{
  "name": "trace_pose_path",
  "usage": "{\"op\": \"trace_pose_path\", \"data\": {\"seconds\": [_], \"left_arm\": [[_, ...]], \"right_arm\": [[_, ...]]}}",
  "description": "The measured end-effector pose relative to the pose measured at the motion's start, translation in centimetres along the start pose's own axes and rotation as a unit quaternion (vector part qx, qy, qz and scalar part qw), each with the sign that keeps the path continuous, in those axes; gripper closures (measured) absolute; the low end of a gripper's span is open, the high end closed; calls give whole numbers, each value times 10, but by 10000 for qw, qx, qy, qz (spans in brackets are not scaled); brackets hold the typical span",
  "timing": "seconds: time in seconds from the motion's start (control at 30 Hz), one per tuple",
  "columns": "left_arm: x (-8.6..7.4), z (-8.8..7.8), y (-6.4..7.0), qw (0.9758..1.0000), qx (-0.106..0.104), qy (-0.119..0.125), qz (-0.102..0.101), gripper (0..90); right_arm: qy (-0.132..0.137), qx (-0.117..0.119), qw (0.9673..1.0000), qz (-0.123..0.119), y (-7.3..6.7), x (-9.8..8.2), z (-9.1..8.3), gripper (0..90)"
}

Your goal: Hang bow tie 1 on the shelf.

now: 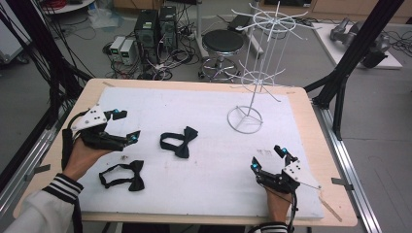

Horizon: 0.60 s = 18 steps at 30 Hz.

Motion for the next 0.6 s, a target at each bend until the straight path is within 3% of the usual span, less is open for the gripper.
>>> {"op": "trace_pose_path", "data": {"seconds": [0.3, 0.6], "left_arm": [[8, 26, 5, 9980, -390, -487, 132, 149], [18, 45, 12, 9946, -600, -802, 281, 149]], "right_arm": [[4, 0, 10000, 1, 0, 0, 0, 100], [12, 5, 10000, 8, 0, 0, 0, 100]]}}
Point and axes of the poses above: each handheld gripper's, and its own axes: z roughly forward along the jaws, x roughly out of its top, y roughly to its right, the point moved 5 cm from there along z, roughly forward along the jaws, and after that the axes turned 10 degrees about -x, right-handed, at the moved point
